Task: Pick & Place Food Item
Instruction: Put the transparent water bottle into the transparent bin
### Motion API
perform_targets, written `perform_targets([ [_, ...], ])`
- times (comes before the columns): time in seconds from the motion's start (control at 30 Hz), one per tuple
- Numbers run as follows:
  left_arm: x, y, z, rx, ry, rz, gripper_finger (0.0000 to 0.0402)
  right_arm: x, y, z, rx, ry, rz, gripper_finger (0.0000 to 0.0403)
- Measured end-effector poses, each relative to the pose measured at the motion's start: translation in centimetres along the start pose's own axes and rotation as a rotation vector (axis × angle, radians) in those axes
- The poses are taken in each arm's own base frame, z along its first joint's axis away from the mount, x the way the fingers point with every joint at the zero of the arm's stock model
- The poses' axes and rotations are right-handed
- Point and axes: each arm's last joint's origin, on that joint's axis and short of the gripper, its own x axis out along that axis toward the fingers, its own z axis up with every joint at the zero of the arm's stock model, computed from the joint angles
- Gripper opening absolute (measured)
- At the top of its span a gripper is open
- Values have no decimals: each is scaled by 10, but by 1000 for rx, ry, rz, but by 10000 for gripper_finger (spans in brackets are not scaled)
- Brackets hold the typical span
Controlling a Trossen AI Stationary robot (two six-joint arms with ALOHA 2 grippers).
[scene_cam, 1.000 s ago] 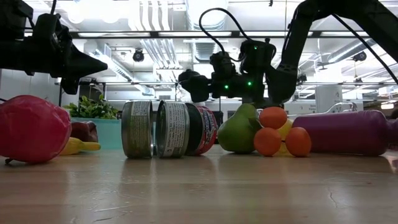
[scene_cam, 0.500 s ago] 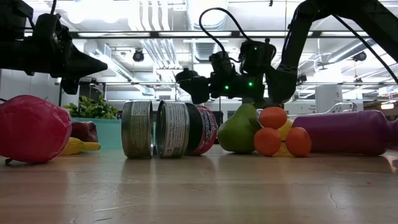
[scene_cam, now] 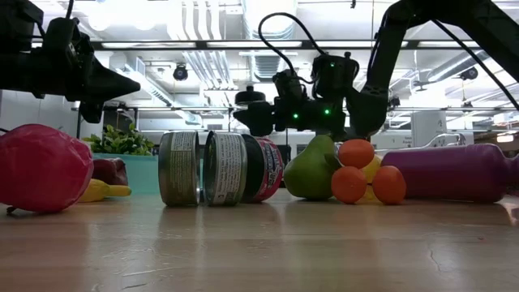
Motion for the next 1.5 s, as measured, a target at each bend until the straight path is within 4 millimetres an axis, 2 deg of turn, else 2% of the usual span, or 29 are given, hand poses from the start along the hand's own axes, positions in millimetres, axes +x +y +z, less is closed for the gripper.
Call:
perform_targets([
  [0.57,0,0,0,0,0,1,1,0,-2,7,52,-35,-10,373],
  [0.97,0,0,0,0,-1,1,1,-12,-1,-2,64,3,39,373],
  [1.5,0,0,0,0,0,1,1,-13,-2,-1,78,-6,23,373],
])
